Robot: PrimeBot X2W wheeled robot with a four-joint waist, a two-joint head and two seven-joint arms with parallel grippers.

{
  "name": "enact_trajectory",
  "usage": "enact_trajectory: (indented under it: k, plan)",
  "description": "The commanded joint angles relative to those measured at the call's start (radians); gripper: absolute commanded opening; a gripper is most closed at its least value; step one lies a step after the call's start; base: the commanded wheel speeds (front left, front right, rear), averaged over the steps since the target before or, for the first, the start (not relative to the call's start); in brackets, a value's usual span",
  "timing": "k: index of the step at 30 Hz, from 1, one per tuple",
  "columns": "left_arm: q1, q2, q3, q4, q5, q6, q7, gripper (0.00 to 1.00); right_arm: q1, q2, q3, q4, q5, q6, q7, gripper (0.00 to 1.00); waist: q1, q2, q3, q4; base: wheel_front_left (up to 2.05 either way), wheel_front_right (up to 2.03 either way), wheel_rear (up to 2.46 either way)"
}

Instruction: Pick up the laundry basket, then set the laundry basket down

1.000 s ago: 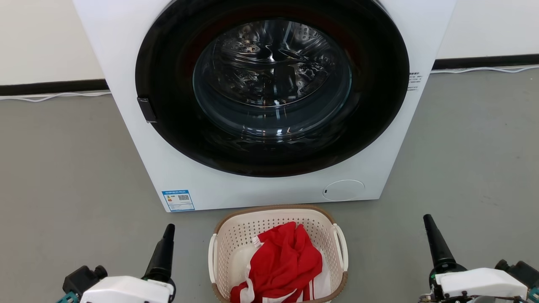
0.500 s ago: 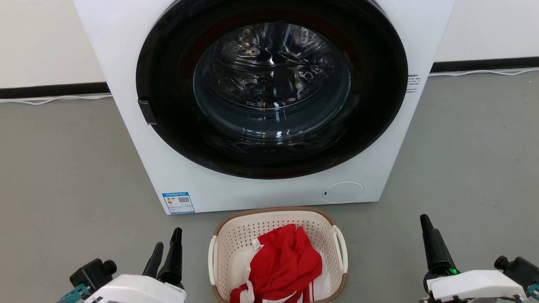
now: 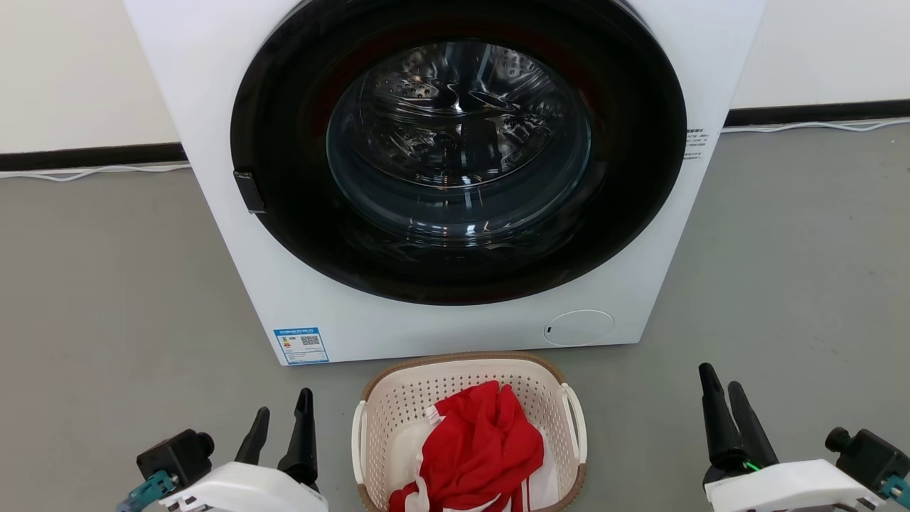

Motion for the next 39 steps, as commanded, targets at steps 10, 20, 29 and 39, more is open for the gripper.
enact_trajectory:
  k: [10,20,29,39]
  plan:
    - [-0.016,0.041,-0.034,-0.061,0.136,0.067,-0.041,1.0,-0.014,-0.013,0.019,-0.058,-0.147,0.005,-0.045,1.0,0.0,-0.0001,-0.002,0.0,0.0,0.0,0.0]
    - [-0.009,0.063,-0.072,-0.091,0.252,0.118,-0.07,1.0,-0.007,-0.014,0.03,-0.078,-0.269,0.006,-0.074,1.0,0.0,-0.0001,-0.005,0.0,0.0,0.0,0.0]
    - [0.001,0.078,-0.098,-0.113,0.357,0.158,-0.097,1.0,0.001,-0.014,0.038,-0.091,-0.376,0.006,-0.101,1.0,0.0,-0.0001,-0.007,-0.001,0.0,0.0,0.0]
    - [0.013,0.087,-0.123,-0.135,0.463,0.19,-0.123,1.0,0.008,-0.015,0.043,-0.096,-0.484,0.007,-0.127,1.0,0.0,-0.0001,-0.011,-0.001,0.0,0.0,0.0]
